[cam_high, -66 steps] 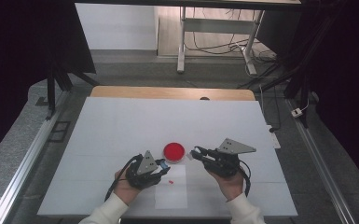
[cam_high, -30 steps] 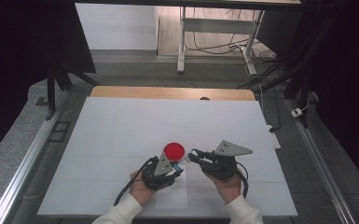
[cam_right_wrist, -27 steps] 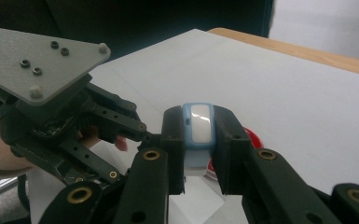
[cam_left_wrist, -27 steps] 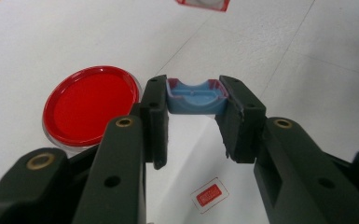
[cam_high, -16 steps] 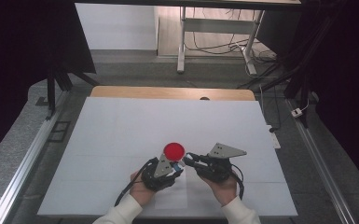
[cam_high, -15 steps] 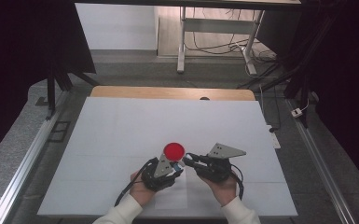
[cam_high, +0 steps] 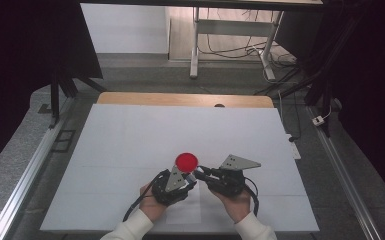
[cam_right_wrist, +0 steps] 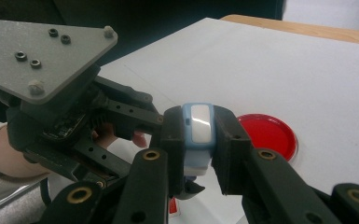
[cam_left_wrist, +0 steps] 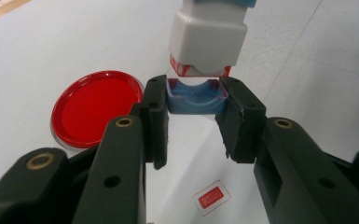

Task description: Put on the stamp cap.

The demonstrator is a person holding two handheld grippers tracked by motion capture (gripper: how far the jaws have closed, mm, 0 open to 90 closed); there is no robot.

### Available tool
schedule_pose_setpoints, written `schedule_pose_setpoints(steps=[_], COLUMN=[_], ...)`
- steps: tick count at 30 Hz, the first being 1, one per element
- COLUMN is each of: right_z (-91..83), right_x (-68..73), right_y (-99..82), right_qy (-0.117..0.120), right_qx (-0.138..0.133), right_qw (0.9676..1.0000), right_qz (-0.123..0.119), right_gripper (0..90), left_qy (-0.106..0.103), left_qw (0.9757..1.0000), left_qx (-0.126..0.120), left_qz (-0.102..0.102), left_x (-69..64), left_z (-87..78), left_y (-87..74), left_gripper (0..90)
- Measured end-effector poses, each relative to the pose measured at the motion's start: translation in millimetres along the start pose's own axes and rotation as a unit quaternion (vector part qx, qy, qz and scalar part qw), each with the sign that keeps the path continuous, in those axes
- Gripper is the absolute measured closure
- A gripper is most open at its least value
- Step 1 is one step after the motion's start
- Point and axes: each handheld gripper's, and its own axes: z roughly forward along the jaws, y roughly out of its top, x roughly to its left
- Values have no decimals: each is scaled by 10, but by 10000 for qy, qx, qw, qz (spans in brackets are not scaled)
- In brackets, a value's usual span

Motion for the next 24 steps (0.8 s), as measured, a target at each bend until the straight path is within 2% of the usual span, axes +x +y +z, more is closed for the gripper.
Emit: schedule_pose_setpoints(steps=[17, 24], right_z=[39, 50], right_x=[41, 66], right_y=[-28, -41], right_qy=[-89, -219], right_qx=[30, 75], right_qw=[9999, 9996], right_qz=[67, 172], right_gripper=[748, 748], left_qy=[33, 101], left_qw=[10000, 9999], left_qx=[-24, -16], left_qz=[9, 15], left_x=[-16, -34], left_z=[-1, 13], left_y=[1, -13], left_gripper=[643, 643])
